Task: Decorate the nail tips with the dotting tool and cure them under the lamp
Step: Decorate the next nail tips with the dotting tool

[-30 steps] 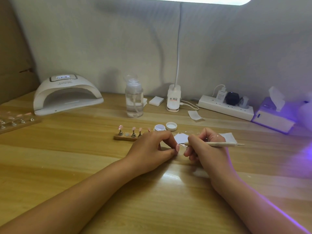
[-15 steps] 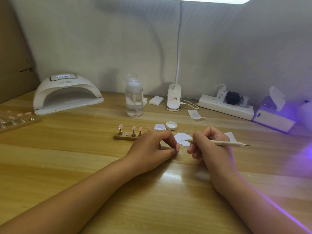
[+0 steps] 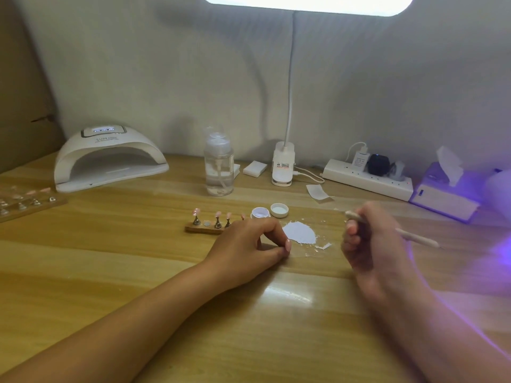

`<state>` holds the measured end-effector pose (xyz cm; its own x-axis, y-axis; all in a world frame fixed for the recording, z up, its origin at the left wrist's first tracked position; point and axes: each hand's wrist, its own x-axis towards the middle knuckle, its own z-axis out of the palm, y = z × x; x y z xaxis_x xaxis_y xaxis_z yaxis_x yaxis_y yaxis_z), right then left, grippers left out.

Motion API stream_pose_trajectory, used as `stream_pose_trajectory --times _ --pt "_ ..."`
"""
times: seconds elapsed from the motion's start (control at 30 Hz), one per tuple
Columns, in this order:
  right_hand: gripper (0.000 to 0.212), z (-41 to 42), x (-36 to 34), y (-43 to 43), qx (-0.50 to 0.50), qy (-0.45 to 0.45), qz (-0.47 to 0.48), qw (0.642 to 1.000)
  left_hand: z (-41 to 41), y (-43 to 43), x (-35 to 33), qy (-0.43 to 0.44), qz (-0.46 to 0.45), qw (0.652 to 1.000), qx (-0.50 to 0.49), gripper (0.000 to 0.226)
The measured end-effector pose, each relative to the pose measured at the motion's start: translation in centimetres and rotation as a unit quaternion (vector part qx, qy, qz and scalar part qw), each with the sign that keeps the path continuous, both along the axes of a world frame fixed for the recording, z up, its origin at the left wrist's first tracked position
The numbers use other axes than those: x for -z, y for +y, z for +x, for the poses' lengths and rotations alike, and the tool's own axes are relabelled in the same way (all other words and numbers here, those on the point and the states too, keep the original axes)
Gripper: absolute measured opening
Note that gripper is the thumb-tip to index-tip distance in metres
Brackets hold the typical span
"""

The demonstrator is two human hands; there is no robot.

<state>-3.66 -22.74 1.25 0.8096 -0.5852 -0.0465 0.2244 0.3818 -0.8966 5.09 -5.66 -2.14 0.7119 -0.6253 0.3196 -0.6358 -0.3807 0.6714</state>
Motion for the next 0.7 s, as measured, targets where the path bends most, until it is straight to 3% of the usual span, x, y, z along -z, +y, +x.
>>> stream_pose_trajectory --times 0.13,0.2,0.33,0.47,0.7 --pt "0.028 0.1 1.7 2.3 -0.052 0.051 -0.2 0.977 -0.1 0.0 -0.3 -0.005 0.006 1.0 0.002 0.024" --pt "0.031 0.2 2.0 2.6 -0.064 0.063 -0.246 0.965 -0.1 0.0 -0.4 -0.009 0.009 1.0 0.004 0.023" --pt "0.036 0.3 2.2 2.5 -0.064 0.075 -0.265 0.959 -0.1 0.0 -0.4 -0.009 0.008 1.0 0.007 0.02" --pt "0.021 0.4 2.3 2.4 -0.048 0.079 -0.253 0.963 -0.1 0.0 -0.4 -0.011 0.005 1.0 0.008 0.024" --pt "0.024 0.5 2.3 2.5 -0.06 0.093 -0.261 0.959 -0.1 0.0 -0.3 -0.005 0.007 1.0 0.005 0.024"
